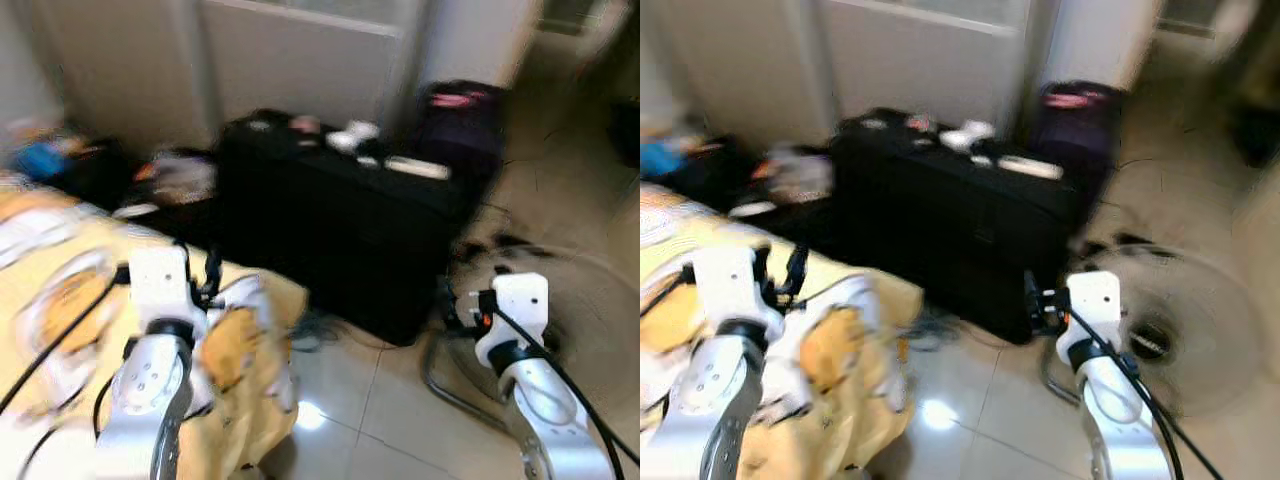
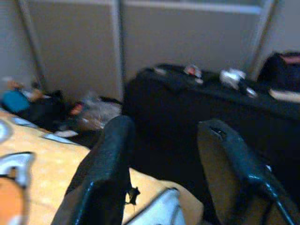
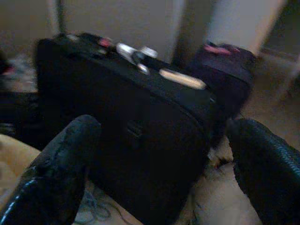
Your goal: Clean up the room
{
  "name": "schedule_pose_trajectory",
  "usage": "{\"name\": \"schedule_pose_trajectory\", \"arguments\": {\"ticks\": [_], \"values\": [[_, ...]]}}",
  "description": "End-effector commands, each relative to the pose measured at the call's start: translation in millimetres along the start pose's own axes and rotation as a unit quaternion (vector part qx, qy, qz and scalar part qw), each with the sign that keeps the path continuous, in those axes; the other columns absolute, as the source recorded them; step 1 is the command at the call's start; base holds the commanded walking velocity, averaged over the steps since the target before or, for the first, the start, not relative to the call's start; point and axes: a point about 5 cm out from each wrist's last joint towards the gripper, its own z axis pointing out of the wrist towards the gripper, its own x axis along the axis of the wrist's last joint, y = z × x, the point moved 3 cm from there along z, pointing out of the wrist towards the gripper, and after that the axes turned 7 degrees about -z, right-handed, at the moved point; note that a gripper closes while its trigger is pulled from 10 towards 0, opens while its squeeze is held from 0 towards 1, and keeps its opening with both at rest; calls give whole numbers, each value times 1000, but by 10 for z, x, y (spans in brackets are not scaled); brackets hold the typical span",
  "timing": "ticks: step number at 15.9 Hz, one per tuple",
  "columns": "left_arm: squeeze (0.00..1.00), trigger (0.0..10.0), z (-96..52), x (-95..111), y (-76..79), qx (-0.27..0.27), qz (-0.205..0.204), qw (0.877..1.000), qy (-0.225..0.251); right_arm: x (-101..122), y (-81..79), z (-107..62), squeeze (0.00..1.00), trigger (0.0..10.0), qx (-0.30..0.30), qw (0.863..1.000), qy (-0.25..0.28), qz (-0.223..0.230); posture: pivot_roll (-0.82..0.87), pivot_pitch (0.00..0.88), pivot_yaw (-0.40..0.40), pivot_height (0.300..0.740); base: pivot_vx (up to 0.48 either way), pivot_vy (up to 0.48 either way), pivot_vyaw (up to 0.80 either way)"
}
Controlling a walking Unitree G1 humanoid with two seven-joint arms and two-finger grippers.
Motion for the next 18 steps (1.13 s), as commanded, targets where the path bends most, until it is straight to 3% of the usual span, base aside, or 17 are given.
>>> {"name": "schedule_pose_trajectory", "arguments": {"ticks": [1,3,5,7,9,10,13,15,18], "values": [[1000,10000,5,55,4,-8,-10,1000,16,104,-31,14,1000,10000,3,1000,25,6,-11,7,23,740,0,0,800],[1000,10000,-18,-2,-40,8,10,1000,-2,98,-11,6,1000,10000,2,1000,25,14,-10,6,27,740,0,0,800],[1000,10000,-63,-40,-1,-12,33,999,-16,73,14,-2,1000,10000,0,999,19,33,-4,0,30,740,0,0,800],[1000,10000,-117,-30,-115,10,19,1000,-11,60,-12,-49,1000,10000,-8,1000,23,10,-8,0,40,740,0,0,800],[1000,10000,-187,-42,-250,34,34,999,-21,-24,-24,-108,1000,10000,-7,999,-1,54,-1,18,18,740,0,0,800],[1000,10000,-169,-41,-240,31,42,998,-23,-42,9,-95,1000,10000,-8,998,-4,55,2,31,22,740,0,0,800],[1000,10000,-109,-59,-1,-26,59,998,-29,-62,113,-37,1000,10000,14,999,-2,44,-15,26,31,740,0,0,800],[1000,10000,-91,-126,-101,-7,85,996,-34,14,86,5,1000,10000,-1,998,7,64,-22,0,9,740,0,0,800],[1000,10000,-83,-60,-181,12,85,996,-32,-97,130,9,1000,10000,-28,996,-10,84,10,0,28,740,0,0,800]]}}
